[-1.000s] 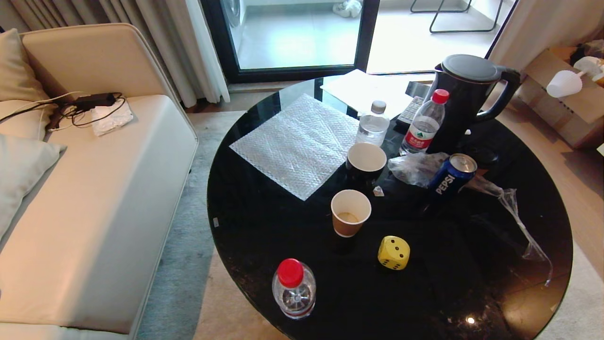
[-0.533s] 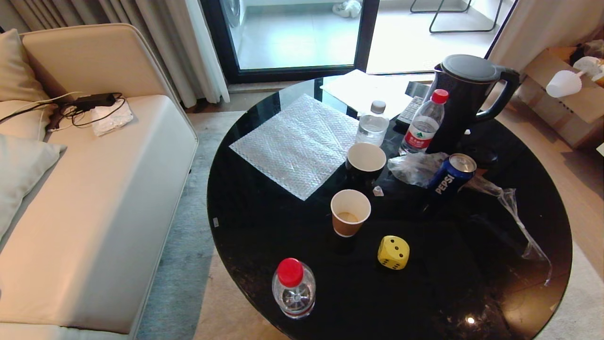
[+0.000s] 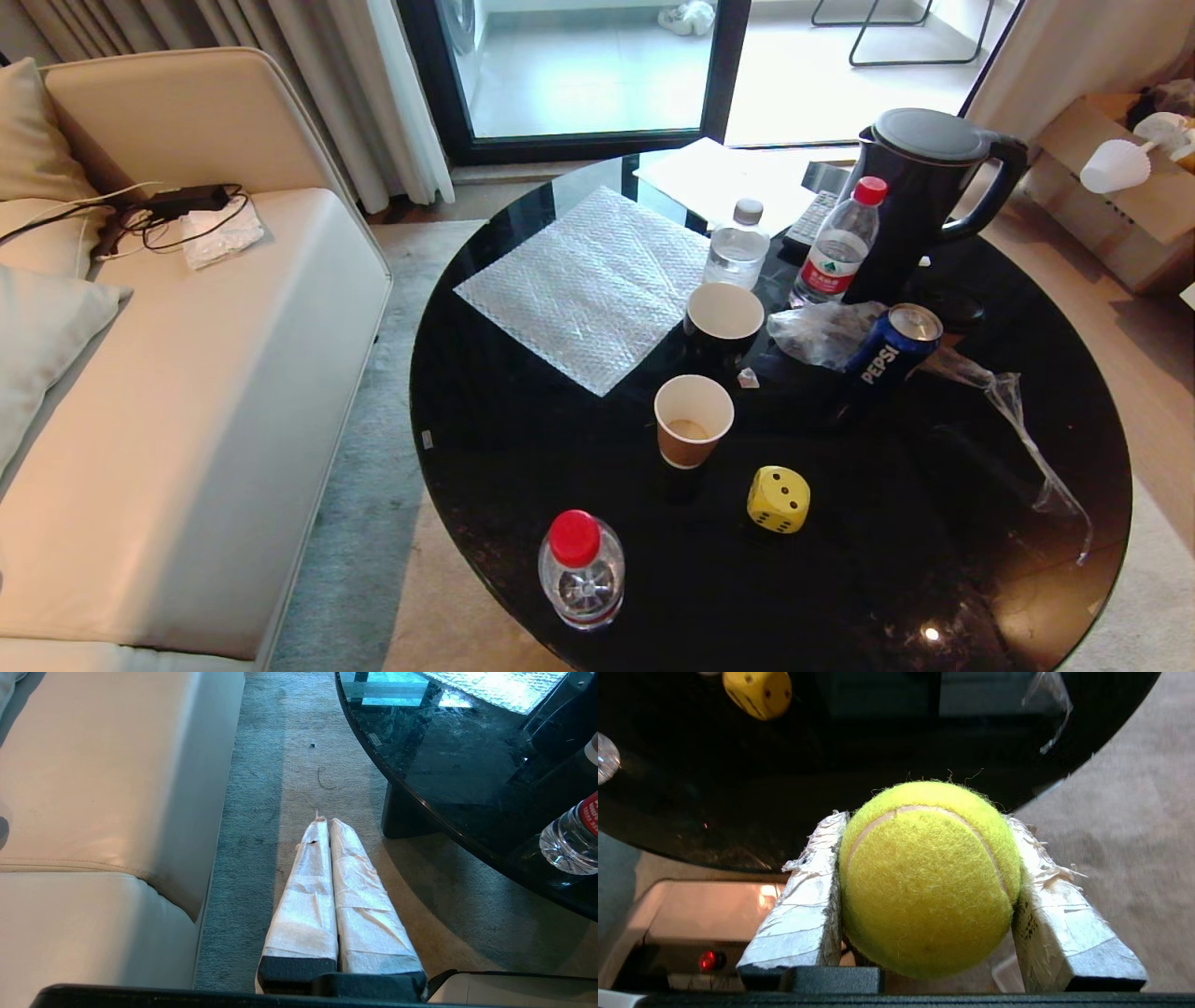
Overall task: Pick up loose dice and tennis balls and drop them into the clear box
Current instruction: Put the ball in the box
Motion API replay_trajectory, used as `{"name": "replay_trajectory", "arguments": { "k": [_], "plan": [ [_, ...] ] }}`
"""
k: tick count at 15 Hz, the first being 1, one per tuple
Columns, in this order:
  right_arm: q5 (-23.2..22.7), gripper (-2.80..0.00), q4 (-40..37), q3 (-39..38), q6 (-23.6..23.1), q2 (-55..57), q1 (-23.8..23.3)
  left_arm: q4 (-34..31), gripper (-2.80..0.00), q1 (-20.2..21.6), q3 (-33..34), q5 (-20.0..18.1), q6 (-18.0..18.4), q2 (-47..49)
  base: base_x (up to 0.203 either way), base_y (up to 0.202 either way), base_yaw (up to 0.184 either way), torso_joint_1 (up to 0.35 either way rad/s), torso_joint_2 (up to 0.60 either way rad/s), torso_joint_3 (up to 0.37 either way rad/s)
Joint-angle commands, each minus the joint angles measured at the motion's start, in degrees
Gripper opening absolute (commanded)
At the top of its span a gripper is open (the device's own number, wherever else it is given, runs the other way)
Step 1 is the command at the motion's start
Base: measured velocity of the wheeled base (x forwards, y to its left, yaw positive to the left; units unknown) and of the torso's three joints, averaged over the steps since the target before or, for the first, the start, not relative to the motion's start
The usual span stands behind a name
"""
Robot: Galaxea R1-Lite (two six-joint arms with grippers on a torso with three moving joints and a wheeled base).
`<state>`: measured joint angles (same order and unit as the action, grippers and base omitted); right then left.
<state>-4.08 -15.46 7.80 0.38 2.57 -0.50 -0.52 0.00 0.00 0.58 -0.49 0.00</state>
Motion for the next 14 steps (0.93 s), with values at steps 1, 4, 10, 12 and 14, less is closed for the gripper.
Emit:
{"name": "replay_trajectory", "arguments": {
  "k": [1, 4, 10, 12, 14],
  "plan": [
    [0.13, -2.80, 0.91, -0.66, -1.24, -2.70, 0.11, 0.00, -2.80, 0.00, 0.09, 0.04, -0.04, 0.00, 0.000, 0.000, 0.000, 0.000, 0.00, 0.000],
    [3.56, -2.80, 6.66, -3.18, -4.06, -2.65, 0.12, 0.00, -2.80, 0.00, 0.09, 0.04, -0.04, 0.00, 0.000, 0.000, 0.000, 0.000, 0.00, 0.000],
    [4.45, -2.80, 7.92, -3.81, -4.39, -2.65, 0.14, 0.00, -2.80, 0.00, 0.09, 0.04, -0.04, 0.00, 0.000, 0.000, 0.000, 0.000, 0.00, 0.000],
    [4.01, -2.80, 14.20, -7.26, -3.65, -2.65, 0.14, 0.00, -2.80, 0.00, 0.00, 0.04, -0.04, 0.00, 0.000, 0.000, 0.000, 0.000, 0.00, 0.000],
    [3.99, -2.80, 13.61, -7.19, -3.63, -2.65, 0.14, 0.00, -2.80, 0.00, 0.09, 0.04, -0.04, 0.00, 0.000, 0.000, 0.000, 0.000, 0.00, 0.000]
  ]
}}
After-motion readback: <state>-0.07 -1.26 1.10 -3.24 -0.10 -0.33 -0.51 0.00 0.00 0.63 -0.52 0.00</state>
